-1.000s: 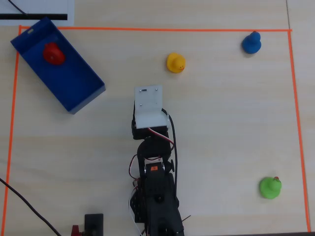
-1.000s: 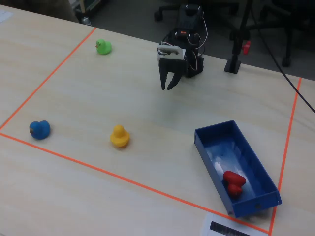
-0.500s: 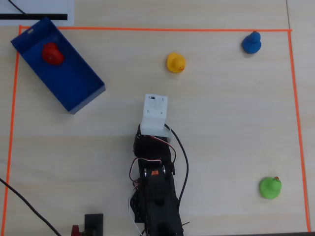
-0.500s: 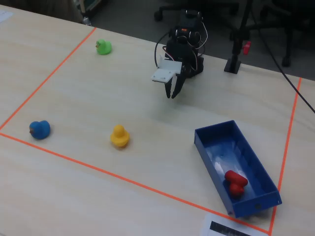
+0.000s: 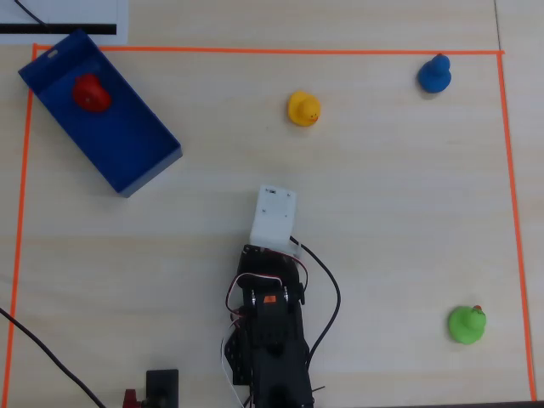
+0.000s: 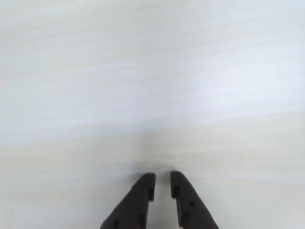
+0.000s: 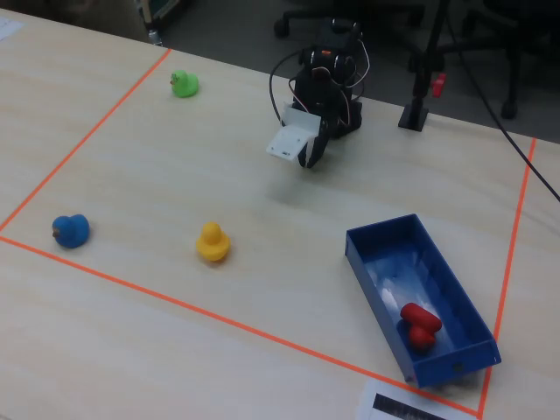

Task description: Grasp red duck and put it into box.

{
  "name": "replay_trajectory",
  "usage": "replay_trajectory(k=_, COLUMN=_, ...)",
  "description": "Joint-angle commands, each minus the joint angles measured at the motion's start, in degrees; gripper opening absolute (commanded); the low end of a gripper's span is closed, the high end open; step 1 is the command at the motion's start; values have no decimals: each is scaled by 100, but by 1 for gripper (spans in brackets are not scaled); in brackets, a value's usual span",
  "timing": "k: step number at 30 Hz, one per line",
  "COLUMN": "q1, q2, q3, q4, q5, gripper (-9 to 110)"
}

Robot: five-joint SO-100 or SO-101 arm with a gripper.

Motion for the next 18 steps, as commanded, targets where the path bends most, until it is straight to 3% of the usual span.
replay_trajectory(k=1, q1=149, q2=-44, q3=-44, q4=141, q5=62, gripper=7)
replay_trajectory(k=18, q1=176, q2=-44, q3=-44, q4=141, q5=18, gripper=7)
